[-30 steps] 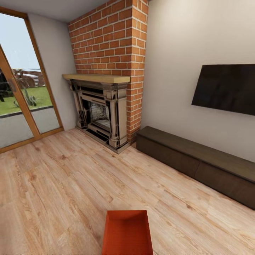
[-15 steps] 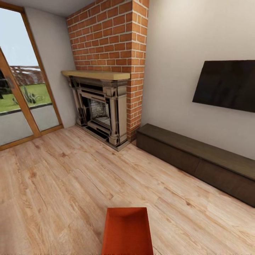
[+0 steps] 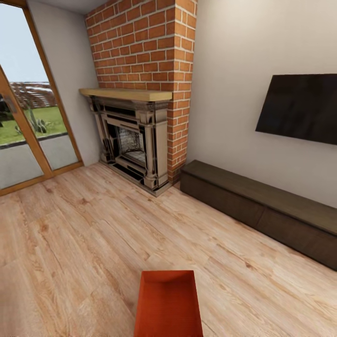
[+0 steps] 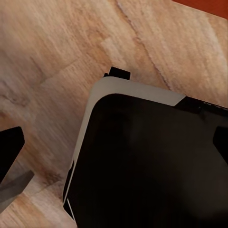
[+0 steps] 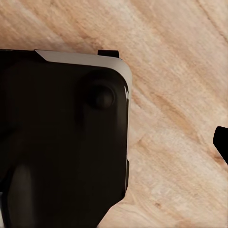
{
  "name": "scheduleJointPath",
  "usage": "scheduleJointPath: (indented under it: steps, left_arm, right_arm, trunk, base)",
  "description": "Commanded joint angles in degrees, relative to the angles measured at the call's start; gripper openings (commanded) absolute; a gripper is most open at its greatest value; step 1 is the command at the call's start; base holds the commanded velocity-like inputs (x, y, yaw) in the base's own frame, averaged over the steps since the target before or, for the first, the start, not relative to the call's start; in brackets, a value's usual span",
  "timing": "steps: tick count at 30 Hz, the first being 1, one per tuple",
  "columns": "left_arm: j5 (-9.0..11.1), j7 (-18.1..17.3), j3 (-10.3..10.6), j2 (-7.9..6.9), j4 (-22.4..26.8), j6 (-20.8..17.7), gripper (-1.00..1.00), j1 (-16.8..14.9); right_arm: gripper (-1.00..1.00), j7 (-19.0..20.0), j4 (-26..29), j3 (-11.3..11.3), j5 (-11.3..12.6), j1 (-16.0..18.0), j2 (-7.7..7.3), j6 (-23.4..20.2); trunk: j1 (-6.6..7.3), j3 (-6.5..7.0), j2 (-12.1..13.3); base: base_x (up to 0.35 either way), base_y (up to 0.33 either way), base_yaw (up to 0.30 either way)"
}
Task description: Move the two storage containers from the living room to the garage. In the garage, place one container on the floor and stack the other container on top of it (either order is fine).
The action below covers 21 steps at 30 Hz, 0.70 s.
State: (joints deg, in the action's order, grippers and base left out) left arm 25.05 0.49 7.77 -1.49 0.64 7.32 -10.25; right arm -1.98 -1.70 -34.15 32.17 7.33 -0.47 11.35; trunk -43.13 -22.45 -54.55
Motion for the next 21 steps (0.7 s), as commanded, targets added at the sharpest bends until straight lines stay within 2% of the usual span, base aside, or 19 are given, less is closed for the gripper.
scheduleJointPath:
  steps: [1,21]
  left_arm:
    - [0.44,0.04,0.49,0.0,-0.02,0.15,1.0,-0.03]
    - [0.44,0.04,0.49,0.0,-0.02,0.15,1.0,-0.03]
  right_arm:
    - [1.0,-0.04,-0.14,-0.48,0.37,0.05,0.03,0.25]
    - [1.0,-0.04,-0.14,-0.48,0.35,0.05,0.03,0.25]
  trunk:
    - [0.0,-0.15,-0.04]
    - [0.0,-2.0,-0.04]
  base:
    - [0.0,0.0,0.0]
    - [0.0,0.0,0.0]
